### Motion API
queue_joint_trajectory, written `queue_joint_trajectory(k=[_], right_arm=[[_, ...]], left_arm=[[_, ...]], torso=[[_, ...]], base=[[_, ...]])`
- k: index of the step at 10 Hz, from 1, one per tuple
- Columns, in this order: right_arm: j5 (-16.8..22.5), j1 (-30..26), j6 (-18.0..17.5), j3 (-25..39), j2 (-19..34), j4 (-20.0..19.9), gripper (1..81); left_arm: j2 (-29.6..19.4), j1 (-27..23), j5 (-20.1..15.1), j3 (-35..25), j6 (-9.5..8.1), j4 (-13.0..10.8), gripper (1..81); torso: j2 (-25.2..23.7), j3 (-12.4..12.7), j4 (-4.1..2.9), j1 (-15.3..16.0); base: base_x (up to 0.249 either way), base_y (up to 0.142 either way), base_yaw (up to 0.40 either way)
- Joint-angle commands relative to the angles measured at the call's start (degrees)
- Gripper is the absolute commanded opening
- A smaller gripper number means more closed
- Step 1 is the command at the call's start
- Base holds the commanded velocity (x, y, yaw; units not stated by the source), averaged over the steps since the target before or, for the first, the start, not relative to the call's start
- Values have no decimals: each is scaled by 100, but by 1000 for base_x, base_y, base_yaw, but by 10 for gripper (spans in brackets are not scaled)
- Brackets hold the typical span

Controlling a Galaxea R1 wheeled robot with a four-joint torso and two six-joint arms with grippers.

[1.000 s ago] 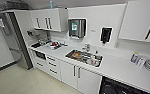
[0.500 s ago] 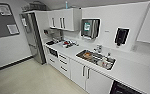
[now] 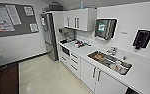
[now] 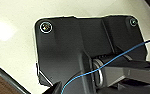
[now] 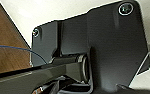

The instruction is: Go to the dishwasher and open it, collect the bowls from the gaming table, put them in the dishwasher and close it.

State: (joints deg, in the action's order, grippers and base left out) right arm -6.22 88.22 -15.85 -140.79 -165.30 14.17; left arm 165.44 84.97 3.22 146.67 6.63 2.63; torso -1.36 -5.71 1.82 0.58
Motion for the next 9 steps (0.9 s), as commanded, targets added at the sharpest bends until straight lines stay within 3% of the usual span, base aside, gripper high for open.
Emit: queue_joint_trajectory(k=[1,9], right_arm=[[261,-177,29,35,-31,86,811],[226,-203,29,53,-93,183,811]], left_arm=[[-54,-222,-322,-24,-4,-52,811],[-72,-222,-313,3,-4,-52,811]], torso=[[0,0,0,0],[0,0,0,0]], base=[[0,0,373],[0,0,373]])
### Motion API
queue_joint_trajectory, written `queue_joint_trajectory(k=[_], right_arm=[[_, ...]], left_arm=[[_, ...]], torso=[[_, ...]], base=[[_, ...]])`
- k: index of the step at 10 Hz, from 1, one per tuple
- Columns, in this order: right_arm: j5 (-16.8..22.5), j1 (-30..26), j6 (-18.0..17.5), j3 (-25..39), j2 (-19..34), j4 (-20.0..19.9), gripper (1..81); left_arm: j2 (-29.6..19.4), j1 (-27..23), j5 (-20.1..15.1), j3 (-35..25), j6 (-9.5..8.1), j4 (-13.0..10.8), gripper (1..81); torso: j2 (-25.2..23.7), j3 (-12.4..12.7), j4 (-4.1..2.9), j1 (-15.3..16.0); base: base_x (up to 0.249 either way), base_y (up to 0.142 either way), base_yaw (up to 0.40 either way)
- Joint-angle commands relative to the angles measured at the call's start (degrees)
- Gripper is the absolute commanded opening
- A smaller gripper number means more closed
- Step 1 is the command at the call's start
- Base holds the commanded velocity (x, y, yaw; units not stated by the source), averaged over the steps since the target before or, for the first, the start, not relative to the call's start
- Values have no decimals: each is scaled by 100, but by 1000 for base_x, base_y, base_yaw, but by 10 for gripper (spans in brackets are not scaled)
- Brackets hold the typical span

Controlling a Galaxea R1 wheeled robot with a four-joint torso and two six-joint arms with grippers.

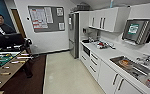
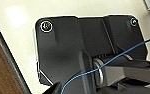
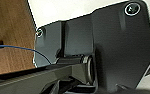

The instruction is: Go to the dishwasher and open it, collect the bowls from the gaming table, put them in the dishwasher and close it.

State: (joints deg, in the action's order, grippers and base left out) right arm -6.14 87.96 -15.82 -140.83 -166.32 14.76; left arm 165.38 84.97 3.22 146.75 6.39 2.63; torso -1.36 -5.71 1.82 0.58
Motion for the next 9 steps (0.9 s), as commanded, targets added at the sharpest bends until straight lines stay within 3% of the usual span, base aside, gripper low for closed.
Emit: queue_joint_trajectory(k=[1,9], right_arm=[[211,-142,27,56,25,132,811],[219,-142,27,127,8,361,811]], left_arm=[[-57,-222,-322,-6,20,-52,811],[-66,-222,-322,3,12,-52,811]], torso=[[0,0,0,0],[0,0,0,0]], base=[[0,0,373],[0,0,373]])
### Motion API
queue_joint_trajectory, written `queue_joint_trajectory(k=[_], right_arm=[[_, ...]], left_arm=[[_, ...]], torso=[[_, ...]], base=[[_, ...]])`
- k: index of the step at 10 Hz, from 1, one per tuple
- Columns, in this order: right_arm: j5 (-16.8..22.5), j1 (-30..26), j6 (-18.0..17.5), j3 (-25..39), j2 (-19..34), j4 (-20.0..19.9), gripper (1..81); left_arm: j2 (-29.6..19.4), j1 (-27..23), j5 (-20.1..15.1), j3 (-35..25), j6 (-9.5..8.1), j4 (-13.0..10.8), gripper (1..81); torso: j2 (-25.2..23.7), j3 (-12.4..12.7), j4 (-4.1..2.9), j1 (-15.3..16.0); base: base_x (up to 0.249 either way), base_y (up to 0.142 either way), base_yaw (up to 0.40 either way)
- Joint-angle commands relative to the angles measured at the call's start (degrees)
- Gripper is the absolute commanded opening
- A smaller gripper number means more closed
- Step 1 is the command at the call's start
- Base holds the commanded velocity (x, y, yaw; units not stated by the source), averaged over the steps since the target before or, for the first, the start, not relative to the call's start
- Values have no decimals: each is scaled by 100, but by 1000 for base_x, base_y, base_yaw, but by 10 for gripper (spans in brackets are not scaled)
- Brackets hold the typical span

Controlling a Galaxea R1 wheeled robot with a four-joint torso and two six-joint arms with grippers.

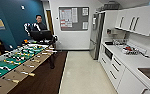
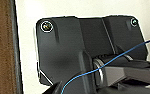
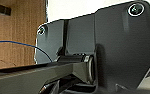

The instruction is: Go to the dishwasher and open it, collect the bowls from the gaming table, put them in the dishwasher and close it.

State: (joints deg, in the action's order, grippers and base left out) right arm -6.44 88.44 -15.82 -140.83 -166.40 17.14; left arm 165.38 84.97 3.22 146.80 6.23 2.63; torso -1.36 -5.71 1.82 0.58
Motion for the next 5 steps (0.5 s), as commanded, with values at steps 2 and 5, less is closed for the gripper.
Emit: queue_joint_trajectory(k=[2,5], right_arm=[[239,-182,26,109,25,114,811],[283,-243,18,153,25,114,811]], left_arm=[[-75,-221,-322,-2,27,-52,811],[-66,-222,-322,-2,27,-44,811]], torso=[[0,0,0,0],[0,0,0,0]], base=[[0,0,373],[0,0,373]])
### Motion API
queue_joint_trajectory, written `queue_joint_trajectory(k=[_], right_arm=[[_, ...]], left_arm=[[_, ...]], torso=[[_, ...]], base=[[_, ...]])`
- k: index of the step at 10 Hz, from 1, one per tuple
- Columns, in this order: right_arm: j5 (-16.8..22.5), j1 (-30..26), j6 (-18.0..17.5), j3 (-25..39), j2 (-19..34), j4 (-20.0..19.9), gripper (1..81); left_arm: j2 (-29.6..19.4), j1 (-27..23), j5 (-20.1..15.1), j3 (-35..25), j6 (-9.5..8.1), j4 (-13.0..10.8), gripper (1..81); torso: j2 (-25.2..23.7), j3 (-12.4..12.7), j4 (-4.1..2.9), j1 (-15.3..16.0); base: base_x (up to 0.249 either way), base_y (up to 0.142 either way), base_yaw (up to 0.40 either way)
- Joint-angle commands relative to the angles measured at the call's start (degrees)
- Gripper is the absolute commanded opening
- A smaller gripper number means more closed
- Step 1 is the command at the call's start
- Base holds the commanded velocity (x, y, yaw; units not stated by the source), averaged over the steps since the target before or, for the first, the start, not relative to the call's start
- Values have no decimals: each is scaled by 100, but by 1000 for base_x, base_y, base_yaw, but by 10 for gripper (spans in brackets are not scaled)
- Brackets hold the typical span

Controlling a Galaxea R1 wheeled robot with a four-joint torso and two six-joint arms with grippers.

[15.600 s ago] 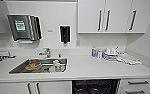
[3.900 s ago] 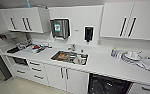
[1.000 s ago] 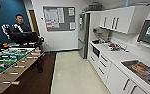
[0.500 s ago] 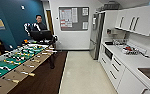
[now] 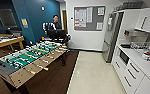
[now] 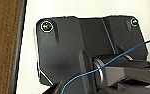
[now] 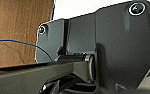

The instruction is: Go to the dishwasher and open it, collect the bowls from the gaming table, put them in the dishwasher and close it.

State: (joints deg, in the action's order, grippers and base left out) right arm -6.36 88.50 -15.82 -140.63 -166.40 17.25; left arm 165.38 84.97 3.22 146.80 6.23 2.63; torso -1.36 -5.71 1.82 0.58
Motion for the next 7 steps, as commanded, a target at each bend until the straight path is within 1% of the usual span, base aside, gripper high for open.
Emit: queue_joint_trajectory(k=[1,7], right_arm=[[276,-232,27,133,25,103,811],[267,-197,27,133,43,112,811]], left_arm=[[-57,-222,-322,-2,36,-61,811],[-4,-222,-322,15,36,-79,811]], torso=[[0,0,0,0],[0,0,0,0]], base=[[0,0,373],[0,0,373]])
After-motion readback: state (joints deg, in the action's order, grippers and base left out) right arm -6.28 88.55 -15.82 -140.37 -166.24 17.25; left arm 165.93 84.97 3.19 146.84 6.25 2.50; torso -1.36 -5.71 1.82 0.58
